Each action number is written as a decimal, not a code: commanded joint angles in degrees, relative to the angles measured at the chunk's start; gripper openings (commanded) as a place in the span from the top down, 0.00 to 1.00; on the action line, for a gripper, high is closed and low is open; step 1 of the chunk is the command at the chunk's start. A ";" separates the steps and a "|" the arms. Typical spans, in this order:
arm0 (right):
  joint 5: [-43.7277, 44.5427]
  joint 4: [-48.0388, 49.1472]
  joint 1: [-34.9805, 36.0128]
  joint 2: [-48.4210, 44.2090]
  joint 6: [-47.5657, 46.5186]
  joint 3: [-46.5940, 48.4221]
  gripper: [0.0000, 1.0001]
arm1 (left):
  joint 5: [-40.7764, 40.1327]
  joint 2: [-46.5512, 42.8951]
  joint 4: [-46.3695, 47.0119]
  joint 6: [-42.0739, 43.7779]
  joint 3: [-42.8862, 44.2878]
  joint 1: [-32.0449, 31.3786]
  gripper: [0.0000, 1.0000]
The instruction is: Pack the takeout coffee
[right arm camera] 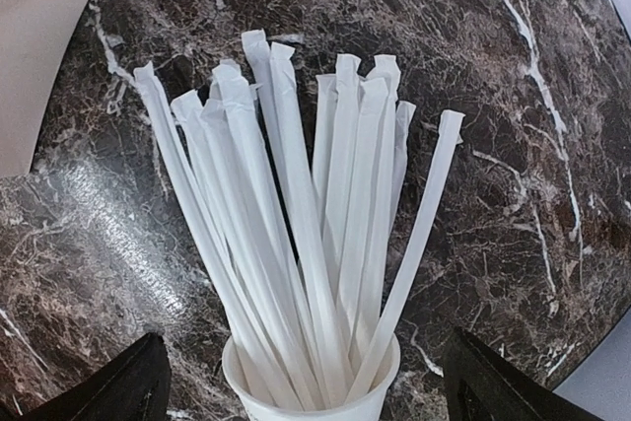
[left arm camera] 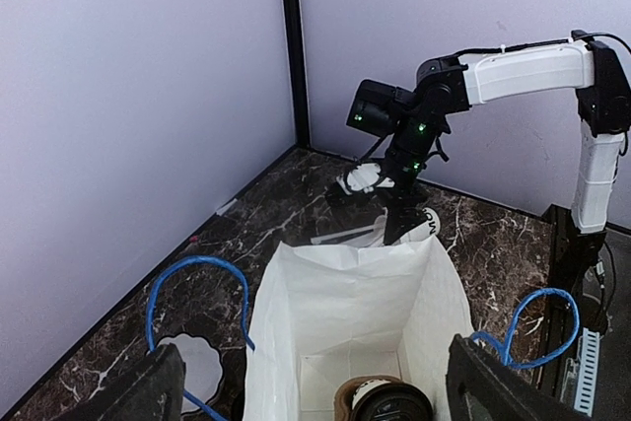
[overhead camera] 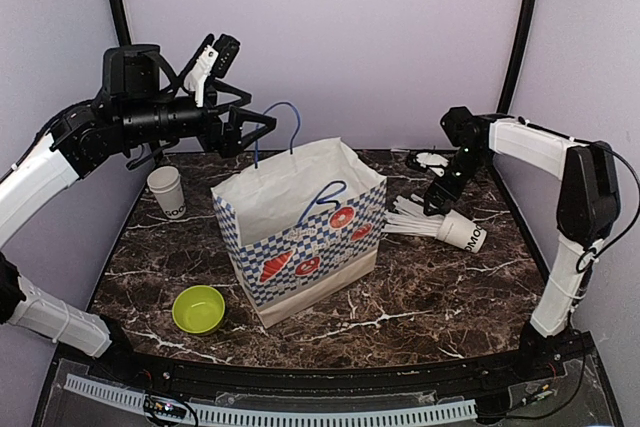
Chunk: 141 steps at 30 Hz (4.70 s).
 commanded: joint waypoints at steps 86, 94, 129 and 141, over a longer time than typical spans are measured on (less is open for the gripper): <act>23.50 -28.02 9.98 18.24 -26.51 13.20 0.59 | 5.00 -6.54 -1.14 -0.27 -7.86 0.12 0.10; 24.21 -28.01 10.61 18.06 -26.27 13.16 0.71 | 4.98 -6.70 -1.09 0.28 -8.48 0.11 0.10; 21.44 -28.10 10.95 14.86 -22.67 13.46 1.00 | 5.27 -6.75 -0.89 0.11 -9.25 0.07 0.10; 17.37 -27.30 9.96 12.11 -20.49 12.81 1.00 | 5.72 -6.93 -0.78 0.02 -9.32 0.06 0.10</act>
